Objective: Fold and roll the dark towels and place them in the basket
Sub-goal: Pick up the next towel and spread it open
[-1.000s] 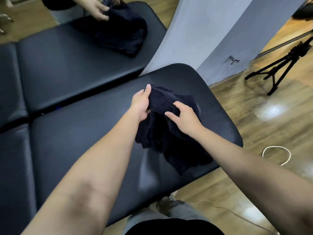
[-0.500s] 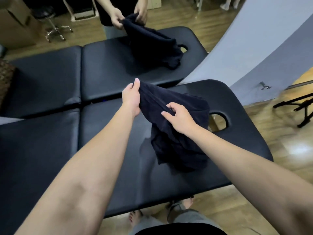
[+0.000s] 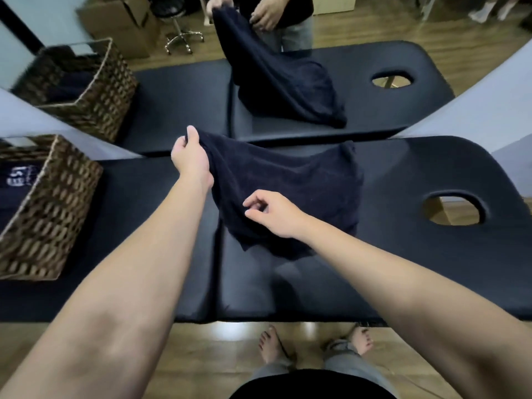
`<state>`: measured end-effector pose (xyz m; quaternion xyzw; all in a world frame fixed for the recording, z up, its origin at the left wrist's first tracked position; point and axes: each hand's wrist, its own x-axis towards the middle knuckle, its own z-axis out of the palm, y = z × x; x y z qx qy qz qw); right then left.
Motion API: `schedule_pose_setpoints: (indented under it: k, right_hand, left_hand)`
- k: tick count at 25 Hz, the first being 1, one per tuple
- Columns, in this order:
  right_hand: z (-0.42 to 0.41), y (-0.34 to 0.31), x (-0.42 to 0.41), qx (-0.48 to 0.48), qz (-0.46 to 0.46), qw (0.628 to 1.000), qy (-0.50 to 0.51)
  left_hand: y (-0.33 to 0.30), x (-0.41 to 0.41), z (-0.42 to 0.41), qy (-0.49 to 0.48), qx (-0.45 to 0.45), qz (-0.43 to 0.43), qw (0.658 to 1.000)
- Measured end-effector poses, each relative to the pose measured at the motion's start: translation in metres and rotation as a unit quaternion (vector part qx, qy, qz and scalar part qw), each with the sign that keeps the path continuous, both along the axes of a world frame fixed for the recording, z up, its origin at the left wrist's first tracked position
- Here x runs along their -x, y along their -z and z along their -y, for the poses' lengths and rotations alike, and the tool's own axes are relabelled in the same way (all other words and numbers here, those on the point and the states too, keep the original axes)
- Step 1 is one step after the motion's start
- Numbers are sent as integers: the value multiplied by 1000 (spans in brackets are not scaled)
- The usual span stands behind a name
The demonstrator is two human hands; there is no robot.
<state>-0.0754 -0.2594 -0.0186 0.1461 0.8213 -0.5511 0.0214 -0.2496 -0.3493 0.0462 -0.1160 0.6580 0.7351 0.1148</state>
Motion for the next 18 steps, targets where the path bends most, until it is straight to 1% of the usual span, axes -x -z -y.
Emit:
schedule_pose_setpoints:
  k: [2,4,6,7,11,13,15,18]
  right_hand:
    - [22,0,10,-2,3,1000,-7]
    - [31,-6,18,3,-18,999,28]
    - [33,-17,24,3,-40,997,70]
    - [32,-24,25,5,-48,995,87]
    - [23,-38,19,24,-69,990,124]
    - [15,-42,21,6,-85,981,174]
    - [2,-47,24,-8,-83,967,242]
    - [-28,-53,23,11,-81,943,323]
  left_hand:
    - [-12,8,19,46,-12,26,999]
    - [-18,13,24,111,-42,56,991]
    - [-27,9,16,160,-68,85,981]
    - [-31,5,10,174,-64,93,978]
    - [-44,-20,-26,248,-87,147,954]
    - [-52,-33,-50,287,-100,150,941]
    - [-61,-42,-73,306,-109,150,934]
    - [-76,-49,-95,319,-138,145,926]
